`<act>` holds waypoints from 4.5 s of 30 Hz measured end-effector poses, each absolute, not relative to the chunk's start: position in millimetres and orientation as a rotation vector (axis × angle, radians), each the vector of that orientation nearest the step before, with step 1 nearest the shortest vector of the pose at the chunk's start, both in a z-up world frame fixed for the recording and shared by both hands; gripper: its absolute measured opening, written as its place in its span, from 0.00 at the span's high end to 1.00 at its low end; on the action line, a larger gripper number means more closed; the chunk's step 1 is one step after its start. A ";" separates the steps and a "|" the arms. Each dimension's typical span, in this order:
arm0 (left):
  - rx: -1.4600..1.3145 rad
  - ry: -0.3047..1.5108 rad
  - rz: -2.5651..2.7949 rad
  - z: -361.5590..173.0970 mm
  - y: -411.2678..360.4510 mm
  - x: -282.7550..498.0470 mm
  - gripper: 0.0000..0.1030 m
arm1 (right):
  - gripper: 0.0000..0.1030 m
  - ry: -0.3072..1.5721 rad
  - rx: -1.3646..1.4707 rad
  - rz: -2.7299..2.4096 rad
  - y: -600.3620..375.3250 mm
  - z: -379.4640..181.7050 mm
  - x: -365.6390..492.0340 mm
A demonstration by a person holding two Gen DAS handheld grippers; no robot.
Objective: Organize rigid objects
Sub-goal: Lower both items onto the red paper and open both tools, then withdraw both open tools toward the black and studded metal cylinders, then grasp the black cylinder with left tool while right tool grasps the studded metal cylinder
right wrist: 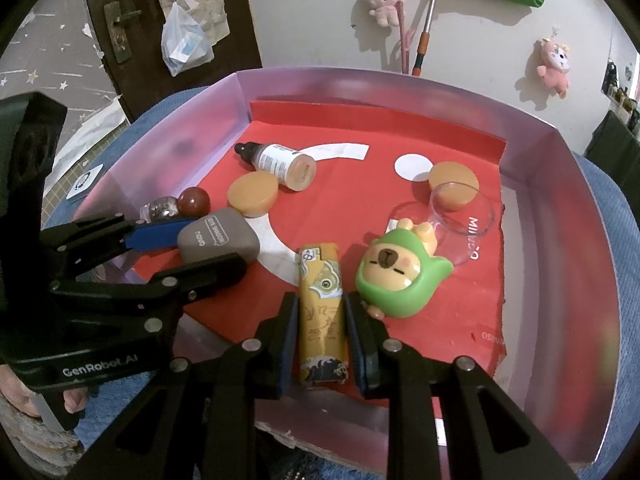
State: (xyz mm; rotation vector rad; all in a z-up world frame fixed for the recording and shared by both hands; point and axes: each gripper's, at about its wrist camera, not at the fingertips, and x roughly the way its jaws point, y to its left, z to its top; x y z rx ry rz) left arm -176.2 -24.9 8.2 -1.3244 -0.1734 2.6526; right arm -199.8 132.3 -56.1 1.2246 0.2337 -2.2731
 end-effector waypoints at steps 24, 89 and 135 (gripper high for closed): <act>-1.235 -0.153 2.677 36.3 -20.8 -144.7 0.21 | 0.34 0.133 1.064 -2.314 161.6 -13.2 -155.0; -1.203 -0.101 2.624 35.9 -4.5 -78.2 0.02 | 0.43 0.157 1.132 -2.305 180.9 -64.6 -95.8; -1.209 -0.354 2.543 13.6 -2.8 -98.1 0.10 | 0.54 0.129 1.083 -2.350 184.0 -67.3 -99.3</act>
